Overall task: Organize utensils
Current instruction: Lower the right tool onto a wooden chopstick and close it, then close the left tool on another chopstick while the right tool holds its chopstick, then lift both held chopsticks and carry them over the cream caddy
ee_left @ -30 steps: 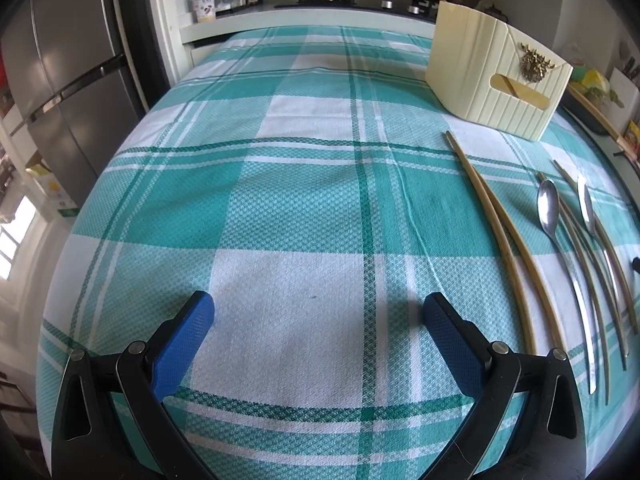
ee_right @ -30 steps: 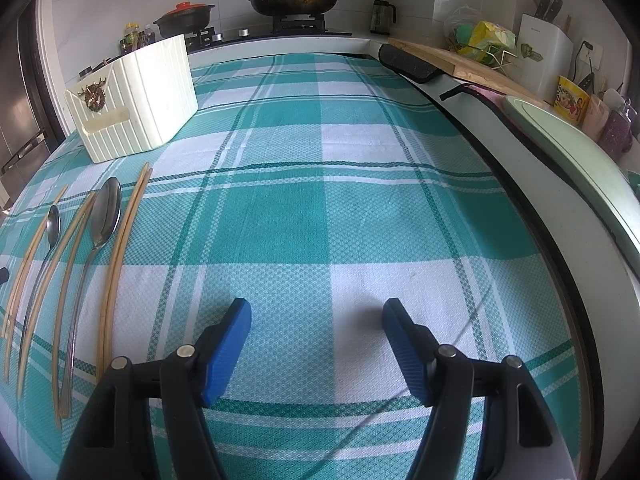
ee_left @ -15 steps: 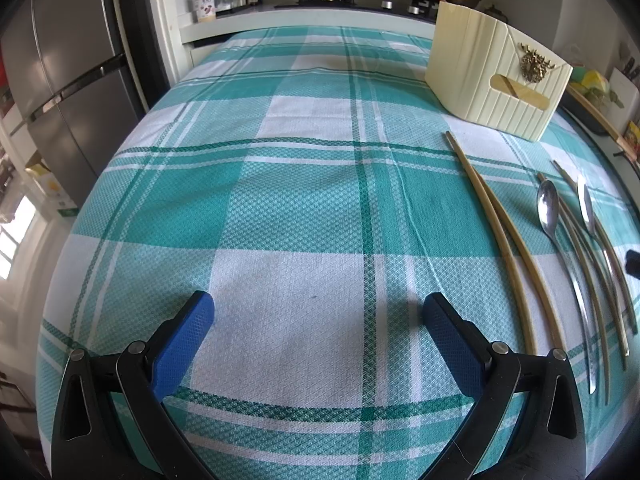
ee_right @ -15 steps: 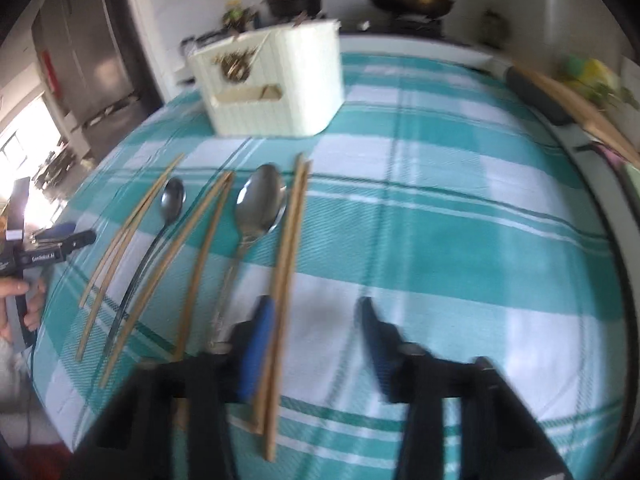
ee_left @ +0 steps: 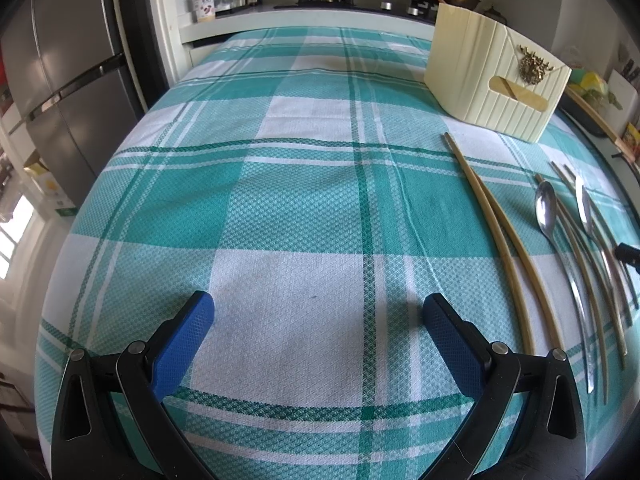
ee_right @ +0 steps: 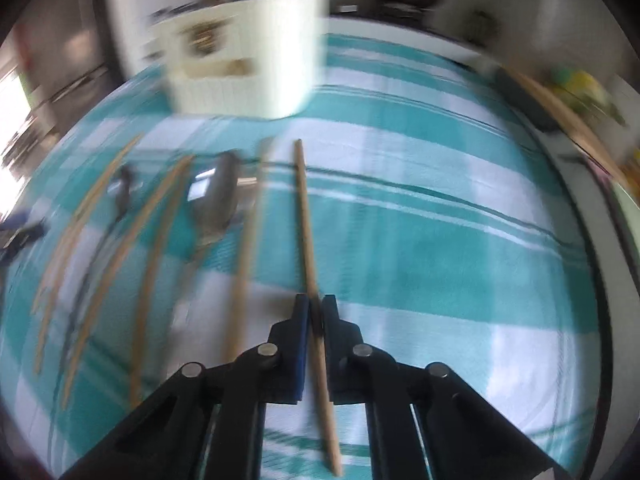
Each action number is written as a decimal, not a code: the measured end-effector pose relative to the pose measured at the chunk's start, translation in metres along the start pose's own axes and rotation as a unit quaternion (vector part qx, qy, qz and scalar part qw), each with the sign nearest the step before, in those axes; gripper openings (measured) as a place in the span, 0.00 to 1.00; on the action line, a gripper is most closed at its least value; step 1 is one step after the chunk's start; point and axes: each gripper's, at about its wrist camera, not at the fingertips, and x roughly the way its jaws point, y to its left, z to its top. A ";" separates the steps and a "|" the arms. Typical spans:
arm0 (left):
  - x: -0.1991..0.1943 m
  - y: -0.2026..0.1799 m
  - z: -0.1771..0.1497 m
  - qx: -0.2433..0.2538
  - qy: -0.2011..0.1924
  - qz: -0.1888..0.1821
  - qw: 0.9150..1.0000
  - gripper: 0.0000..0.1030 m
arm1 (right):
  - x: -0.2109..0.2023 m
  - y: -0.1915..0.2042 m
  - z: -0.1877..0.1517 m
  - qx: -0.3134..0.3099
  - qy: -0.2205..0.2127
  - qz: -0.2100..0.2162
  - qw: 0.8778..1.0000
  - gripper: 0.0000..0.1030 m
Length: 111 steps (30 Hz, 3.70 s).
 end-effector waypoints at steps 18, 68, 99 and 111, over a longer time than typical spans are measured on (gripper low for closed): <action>-0.006 -0.095 0.003 0.087 -0.001 -0.046 0.995 0.75 | -0.016 -0.008 -0.026 0.012 -0.024 -0.032 0.999 0.09; 0.025 -0.026 0.053 0.092 0.088 -0.058 0.990 0.71 | -0.002 -0.035 -0.001 -0.050 0.099 0.067 0.992 0.44; -0.122 -0.009 0.105 0.044 -0.110 -0.143 0.983 0.04 | -0.141 -0.052 0.089 0.023 -0.118 0.110 0.987 0.06; -0.159 0.001 0.105 0.019 -0.150 -0.175 0.973 0.04 | -0.200 -0.048 0.098 0.036 -0.199 0.112 0.973 0.06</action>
